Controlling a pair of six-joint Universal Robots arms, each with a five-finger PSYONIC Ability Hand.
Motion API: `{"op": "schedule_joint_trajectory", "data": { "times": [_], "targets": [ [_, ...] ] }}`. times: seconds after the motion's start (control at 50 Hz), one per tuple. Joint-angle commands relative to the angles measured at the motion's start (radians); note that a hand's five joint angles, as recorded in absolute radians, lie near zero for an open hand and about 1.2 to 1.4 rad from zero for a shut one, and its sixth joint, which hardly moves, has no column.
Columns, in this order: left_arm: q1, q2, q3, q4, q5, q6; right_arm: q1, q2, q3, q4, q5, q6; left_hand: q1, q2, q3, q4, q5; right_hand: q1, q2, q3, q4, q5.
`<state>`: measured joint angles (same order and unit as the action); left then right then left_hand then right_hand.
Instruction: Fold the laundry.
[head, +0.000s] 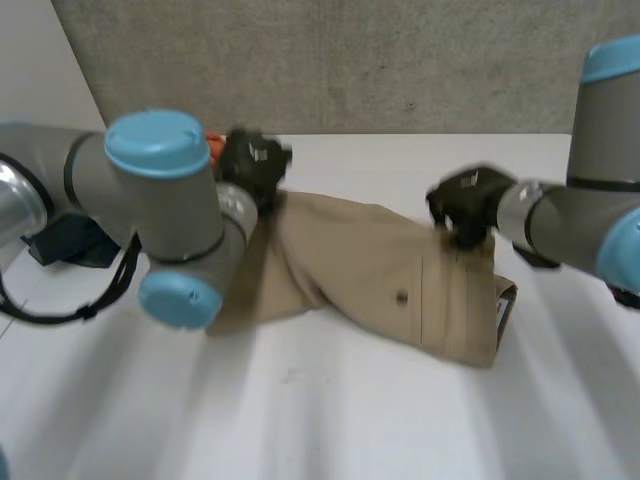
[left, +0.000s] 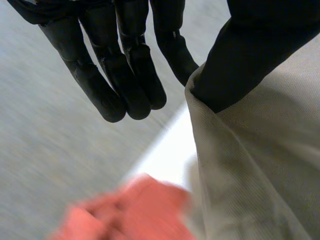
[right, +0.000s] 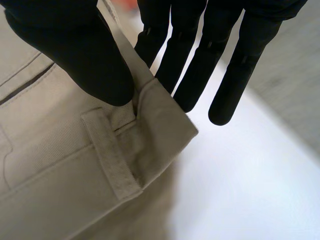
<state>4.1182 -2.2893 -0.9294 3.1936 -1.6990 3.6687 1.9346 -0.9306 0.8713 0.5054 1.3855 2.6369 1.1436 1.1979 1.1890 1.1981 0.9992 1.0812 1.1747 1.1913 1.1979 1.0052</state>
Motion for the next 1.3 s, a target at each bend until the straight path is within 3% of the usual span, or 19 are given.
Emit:
{"op": "schedule_joint_trajectory", "data": {
  "times": [0.02,0.1,0.16,0.32,0.54,0.68,0.78,0.9,1.06,1.14,1.3],
  "targets": [
    [0.045,0.068,0.228,0.297,0.024,-0.002,-0.002,-0.02,-0.258,-0.345,0.105,0.162,0.253,0.198,0.207,0.198,0.223,0.315,0.222,0.205,0.198,0.217],
    [0.057,0.122,0.271,0.44,0.085,-0.025,-0.003,-0.106,-0.236,-0.615,0.135,0.253,0.253,0.198,0.207,0.198,0.223,0.315,0.222,0.205,0.198,0.217],
    [0.054,0.156,0.248,0.424,0.133,-0.022,-0.019,-0.146,-0.198,-0.777,0.129,0.258,0.253,0.198,0.207,0.198,0.223,0.315,0.222,0.205,0.198,0.217],
    [0.071,0.238,0.019,0.249,0.076,-0.027,-0.016,-0.129,-0.077,-0.668,0.023,0.201,0.253,0.198,0.207,0.198,0.223,0.315,0.222,0.205,0.198,0.217],
    [0.024,0.228,-0.408,0.236,0.102,-0.032,-0.016,-0.102,0.366,-0.673,-0.092,0.094,0.253,0.198,0.207,0.198,0.223,0.315,0.222,0.205,0.198,0.217],
    [-0.001,0.192,-0.549,0.207,0.087,-0.029,-0.016,-0.097,0.55,-0.654,-0.115,-0.021,0.253,0.198,0.207,0.198,0.223,0.315,0.222,0.205,0.198,0.217],
    [-0.03,0.247,-0.603,0.111,0.082,-0.035,-0.016,-0.161,0.609,-0.527,-0.109,-0.121,0.253,0.198,0.207,0.198,0.223,0.315,0.222,0.205,0.198,0.217],
    [-0.084,0.355,-0.658,-0.099,0.075,-0.038,-0.046,-0.244,0.597,-0.092,-0.076,-0.339,0.253,0.198,0.207,0.198,0.223,0.315,0.222,0.205,0.198,0.217],
    [-0.15,0.413,-0.649,-0.389,0.085,-0.052,-0.08,-0.293,0.586,0.344,-0.042,-0.436,0.253,0.198,0.207,0.198,0.223,0.315,0.222,0.205,0.198,0.217],
    [-0.162,0.39,-0.611,-0.492,0.088,-0.059,-0.089,-0.293,0.586,0.369,-0.039,-0.44,0.253,0.198,0.207,0.198,0.223,0.315,0.222,0.205,0.198,0.217],
    [-0.115,0.295,-0.476,-0.457,0.055,-0.064,-0.088,-0.272,0.591,0.214,-0.036,-0.381,0.253,0.198,0.207,0.198,0.223,0.315,0.222,0.205,0.198,0.217]
  ]
}}
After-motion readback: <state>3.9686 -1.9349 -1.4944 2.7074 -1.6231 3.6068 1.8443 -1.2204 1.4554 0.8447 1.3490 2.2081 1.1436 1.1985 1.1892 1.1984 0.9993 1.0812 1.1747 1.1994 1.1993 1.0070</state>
